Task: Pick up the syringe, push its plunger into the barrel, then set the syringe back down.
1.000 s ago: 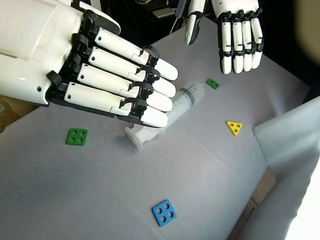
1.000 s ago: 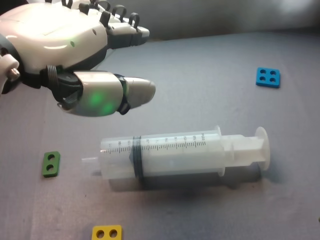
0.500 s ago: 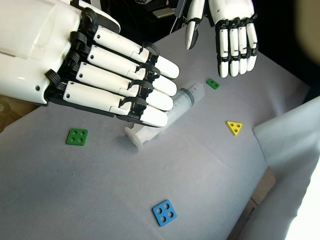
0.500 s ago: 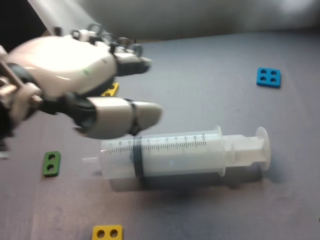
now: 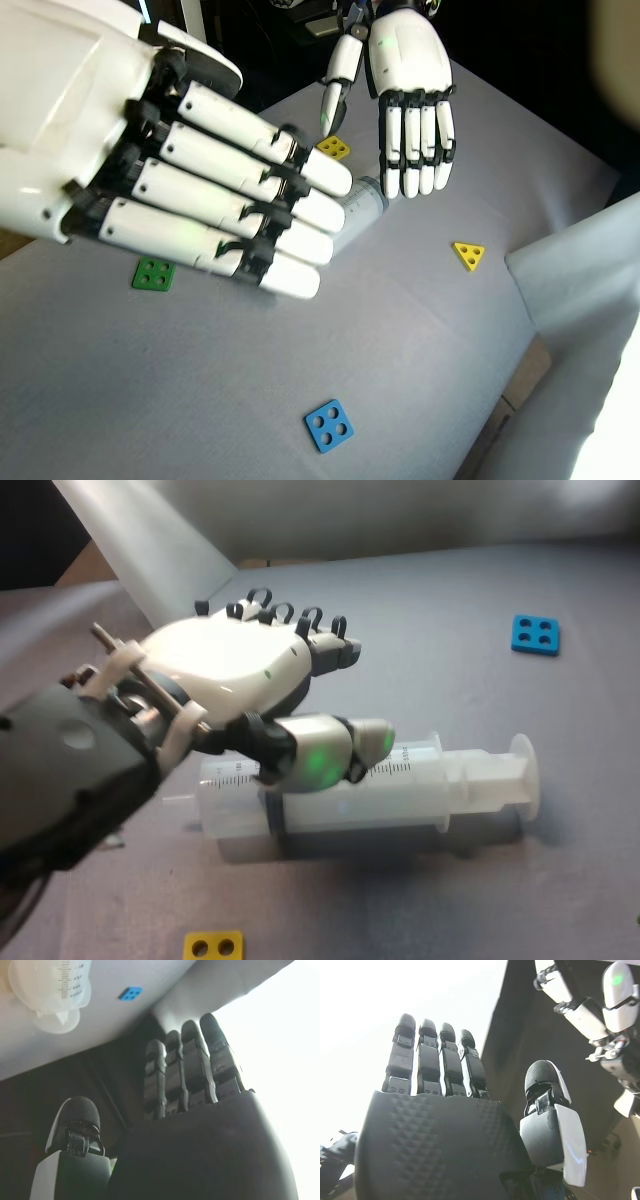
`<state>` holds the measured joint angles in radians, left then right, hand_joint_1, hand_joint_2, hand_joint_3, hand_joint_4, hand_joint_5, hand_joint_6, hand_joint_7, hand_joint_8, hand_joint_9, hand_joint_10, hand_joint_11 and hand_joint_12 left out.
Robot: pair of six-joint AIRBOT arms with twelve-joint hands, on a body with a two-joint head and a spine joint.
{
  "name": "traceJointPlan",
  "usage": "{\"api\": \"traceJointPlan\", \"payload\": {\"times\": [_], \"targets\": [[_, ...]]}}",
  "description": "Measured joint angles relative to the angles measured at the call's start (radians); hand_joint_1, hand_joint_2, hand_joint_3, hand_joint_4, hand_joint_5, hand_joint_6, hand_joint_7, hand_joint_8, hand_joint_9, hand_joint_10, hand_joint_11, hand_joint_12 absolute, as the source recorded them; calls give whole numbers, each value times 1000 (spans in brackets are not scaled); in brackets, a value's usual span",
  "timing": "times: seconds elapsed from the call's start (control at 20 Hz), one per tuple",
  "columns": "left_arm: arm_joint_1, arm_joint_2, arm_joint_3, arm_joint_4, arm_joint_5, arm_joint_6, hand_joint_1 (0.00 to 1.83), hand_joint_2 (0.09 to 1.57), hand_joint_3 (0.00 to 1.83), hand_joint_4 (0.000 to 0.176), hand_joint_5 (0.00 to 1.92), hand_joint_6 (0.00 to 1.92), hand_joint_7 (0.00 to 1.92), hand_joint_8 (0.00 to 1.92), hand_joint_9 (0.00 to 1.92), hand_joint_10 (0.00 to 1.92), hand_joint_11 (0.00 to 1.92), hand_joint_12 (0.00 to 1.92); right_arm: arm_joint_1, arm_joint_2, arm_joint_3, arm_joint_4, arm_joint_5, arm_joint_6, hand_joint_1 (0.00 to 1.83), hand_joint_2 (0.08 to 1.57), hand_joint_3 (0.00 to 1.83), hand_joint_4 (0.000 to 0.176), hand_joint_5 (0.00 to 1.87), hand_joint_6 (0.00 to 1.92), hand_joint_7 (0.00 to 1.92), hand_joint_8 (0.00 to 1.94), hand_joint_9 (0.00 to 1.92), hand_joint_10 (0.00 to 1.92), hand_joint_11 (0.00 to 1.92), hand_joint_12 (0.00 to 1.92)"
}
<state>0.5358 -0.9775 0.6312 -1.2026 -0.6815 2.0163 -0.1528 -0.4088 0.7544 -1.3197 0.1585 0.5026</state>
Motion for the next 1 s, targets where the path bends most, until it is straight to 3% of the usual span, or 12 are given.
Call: {"api": "traceJointPlan", "payload": {"times": [0.15, 0.3, 0.55, 1.0], "targets": [[36, -50, 37, 34, -22, -43, 423, 1187, 0, 0, 202, 0, 195, 0, 177, 0, 0, 504, 0, 0, 0, 0, 6, 1, 0, 1277, 0, 0, 127, 0, 111, 0, 87, 1, 0, 231], [55, -97, 70, 59, -29, -59, 730, 1078, 0, 0, 138, 2, 150, 1, 139, 1, 0, 435, 0, 0, 0, 0, 4, 2, 0, 1278, 0, 0, 142, 4, 127, 4, 102, 5, 0, 258], [80, -136, 97, 59, -33, -58, 846, 1020, 0, 0, 29, 0, 19, 0, 17, 0, 0, 211, 0, 0, 0, 0, 4, 2, 0, 1277, 0, 0, 114, 2, 98, 2, 77, 2, 0, 225], [139, -230, 134, 63, -72, -59, 986, 970, 0, 0, 77, 9, 71, 8, 86, 12, 0, 532, 0, 0, 0, 1, 6, 4, 0, 1282, 2, 0, 157, 9, 129, 5, 94, 5, 0, 259]]}}
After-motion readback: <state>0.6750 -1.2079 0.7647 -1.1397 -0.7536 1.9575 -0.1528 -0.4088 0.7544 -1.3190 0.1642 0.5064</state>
